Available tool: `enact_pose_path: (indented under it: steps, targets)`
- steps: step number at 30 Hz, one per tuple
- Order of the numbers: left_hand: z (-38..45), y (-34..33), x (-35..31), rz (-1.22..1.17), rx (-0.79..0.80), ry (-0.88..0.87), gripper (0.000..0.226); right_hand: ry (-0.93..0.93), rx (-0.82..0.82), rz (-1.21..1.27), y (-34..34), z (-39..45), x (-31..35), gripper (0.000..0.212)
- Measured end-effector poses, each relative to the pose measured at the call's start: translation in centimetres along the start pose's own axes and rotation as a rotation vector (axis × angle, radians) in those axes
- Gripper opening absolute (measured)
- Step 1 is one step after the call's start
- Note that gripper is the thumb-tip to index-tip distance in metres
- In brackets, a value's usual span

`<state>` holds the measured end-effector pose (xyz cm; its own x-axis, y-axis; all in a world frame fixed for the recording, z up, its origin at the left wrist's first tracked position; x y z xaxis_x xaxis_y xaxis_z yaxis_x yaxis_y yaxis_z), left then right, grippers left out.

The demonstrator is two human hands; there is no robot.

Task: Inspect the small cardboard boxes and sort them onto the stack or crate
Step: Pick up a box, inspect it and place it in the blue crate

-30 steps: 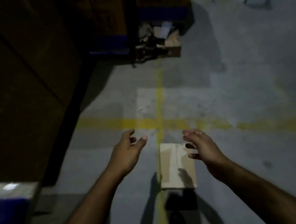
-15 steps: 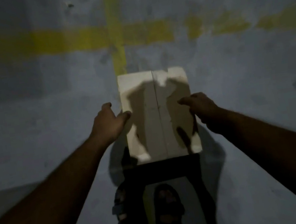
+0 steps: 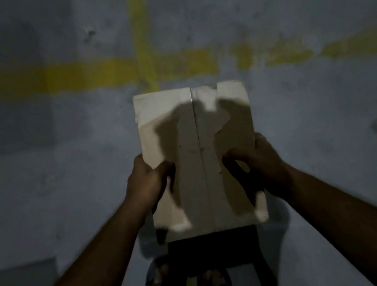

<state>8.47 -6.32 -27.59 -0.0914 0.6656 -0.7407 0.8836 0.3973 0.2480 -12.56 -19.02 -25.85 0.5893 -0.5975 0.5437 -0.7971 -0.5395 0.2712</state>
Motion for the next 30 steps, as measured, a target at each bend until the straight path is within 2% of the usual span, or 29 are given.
enact_pose_path:
  steps: [3,6,8,11,13,17,20,23,26,28,30]
  targets:
    - [-3.6,3.4,-8.2,0.005,-0.015,-0.126,0.080,0.064,-0.028,0.027,2.2,-5.7,7.3,0.022]
    - [-8.1,7.4,-18.9,0.015,-0.026,-0.262,0.094,0.106,-0.045,0.126,5.0,-13.0,16.1,0.054]
    - [-12.0,10.4,-26.6,0.019,-0.053,-0.359,0.094,0.180,-0.060,0.155,6.8,-18.5,22.5,0.070]
    - [-18.7,15.0,-37.7,0.025,-0.128,-0.526,0.079,0.329,-0.092,0.209,9.4,-28.3,32.4,0.060]
    - [-24.0,18.5,-44.0,0.015,-0.218,-0.630,0.069,0.418,-0.095,0.212,10.7,-35.3,37.9,0.060]
    - [-36.3,25.3,-54.2,-0.037,-0.368,-0.806,0.090,0.577,-0.070,0.225,12.0,-48.9,46.4,0.065]
    - [-46.1,30.5,-58.2,-0.050,-0.468,-0.920,0.090,0.691,-0.010,0.231,10.9,-58.7,50.0,0.068]
    - [-55.6,36.5,-58.9,-0.054,-0.603,-0.984,0.086,0.792,0.090,0.194,8.2,-67.8,52.1,0.072]
    - [-65.2,42.5,-57.1,-0.057,-0.737,-1.045,0.071,0.897,0.260,0.134,3.4,-76.7,52.6,0.073]
    - [-72.1,46.3,-54.5,-0.067,-0.813,-1.047,0.072,0.953,0.362,0.101,-0.6,-82.6,51.8,0.084]
    - [-79.5,49.5,-50.7,-0.076,-0.919,-1.043,0.073,1.021,0.468,0.071,-5.4,-88.5,50.1,0.073]
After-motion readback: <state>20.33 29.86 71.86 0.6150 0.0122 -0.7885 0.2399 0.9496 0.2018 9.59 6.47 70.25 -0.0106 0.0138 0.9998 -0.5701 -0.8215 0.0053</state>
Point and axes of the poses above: each hand's wrist, its own z-axis towards the middle knuckle, its own y-axis out of the back of the hand, x = y × z, the point moved 3 cm from there along z, towards the middle knuckle, and after that the axes turned 12 degrees about -y, right-handed, at the moved point
